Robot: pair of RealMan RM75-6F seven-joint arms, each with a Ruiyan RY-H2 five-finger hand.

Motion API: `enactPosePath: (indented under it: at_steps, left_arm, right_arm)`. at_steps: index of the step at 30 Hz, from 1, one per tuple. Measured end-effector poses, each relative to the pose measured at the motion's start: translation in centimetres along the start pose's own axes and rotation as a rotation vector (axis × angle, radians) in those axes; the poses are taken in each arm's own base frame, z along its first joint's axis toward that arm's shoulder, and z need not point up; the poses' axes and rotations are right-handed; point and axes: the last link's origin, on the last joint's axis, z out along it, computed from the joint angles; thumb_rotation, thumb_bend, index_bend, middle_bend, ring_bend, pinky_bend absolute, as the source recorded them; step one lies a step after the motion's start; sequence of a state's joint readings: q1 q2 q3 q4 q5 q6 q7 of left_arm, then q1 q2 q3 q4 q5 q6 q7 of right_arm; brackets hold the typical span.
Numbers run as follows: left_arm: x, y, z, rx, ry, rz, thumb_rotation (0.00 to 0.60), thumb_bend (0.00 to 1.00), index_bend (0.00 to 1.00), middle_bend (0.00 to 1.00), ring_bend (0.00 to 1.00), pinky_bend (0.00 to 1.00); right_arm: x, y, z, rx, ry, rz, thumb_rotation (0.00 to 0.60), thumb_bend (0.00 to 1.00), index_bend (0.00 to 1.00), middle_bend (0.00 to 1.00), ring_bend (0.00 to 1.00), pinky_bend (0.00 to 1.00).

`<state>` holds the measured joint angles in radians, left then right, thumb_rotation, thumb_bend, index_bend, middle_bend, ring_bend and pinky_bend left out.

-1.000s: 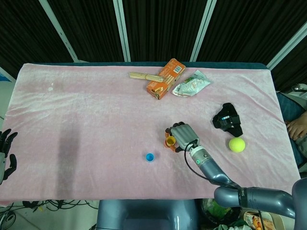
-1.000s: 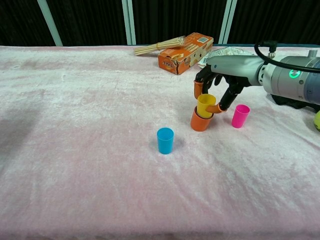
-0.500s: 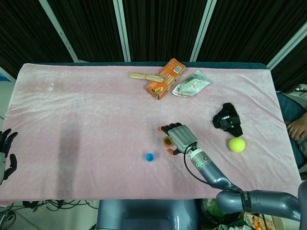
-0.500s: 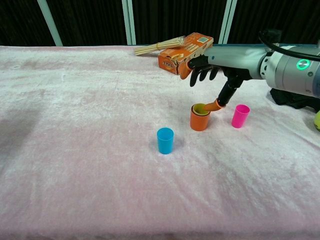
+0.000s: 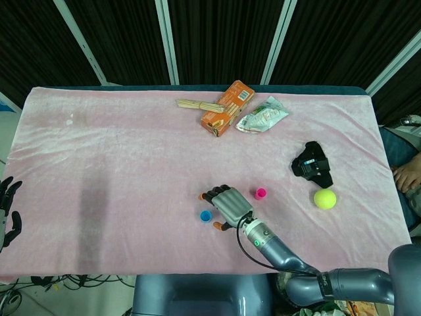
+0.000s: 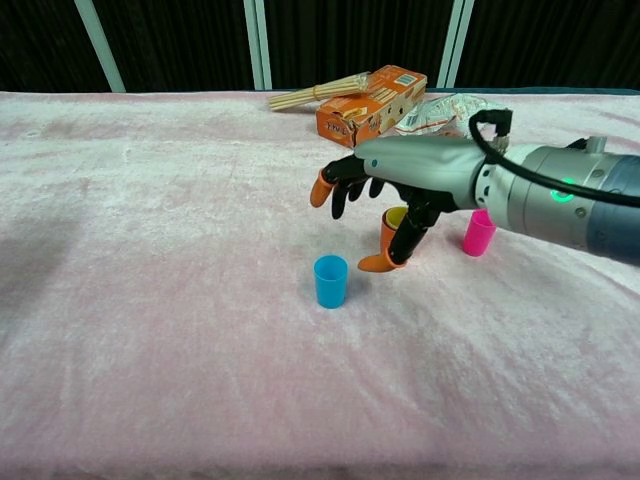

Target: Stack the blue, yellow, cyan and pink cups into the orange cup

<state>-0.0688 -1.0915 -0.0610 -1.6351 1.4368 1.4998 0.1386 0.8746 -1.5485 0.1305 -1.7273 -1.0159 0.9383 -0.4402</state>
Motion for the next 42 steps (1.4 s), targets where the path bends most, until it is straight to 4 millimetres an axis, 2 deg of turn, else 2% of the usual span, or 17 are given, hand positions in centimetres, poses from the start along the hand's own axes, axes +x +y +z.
enactPosePath:
  at_steps: [8,22,33,42]
  left_arm:
    - [0.0,0.0,0.0,0.0,0.001,0.003,0.6,0.71,0.1,0.04,0.0,0.0]
    - [0.0,0.0,0.0,0.001,0.004,0.007,0.6,0.71,0.1,0.04,0.0,0.0]
    - [0.0,-0.1,0.0,0.001,0.008,0.022,0.6,0.71,0.1,0.04,0.0,0.0]
    - [0.0,-0.1,0.0,0.002,0.008,0.026,0.6,0.71,0.1,0.04,0.0,0.0]
  right_arm:
    - [-1.3,-0.7,0.6,0.016,-0.013,-0.014,0.6,0.19,0.27,0.29,0.21,0.2]
    - [-2.6,-0.4,1.5,-0.002,-0.022,-0.006,0.6,0.2,0.35,0.37,0.22,0.2]
    - [-3.4,-0.7,2.0,0.002,-0.021,-0.002,0.6,0.3,0.39,0.41,0.24,0.2]
    - [-3.9,-0.8,2.4,-0.007,-0.017,-0.01,0.6,0.32,0.46,0.46,0.27,0.2]
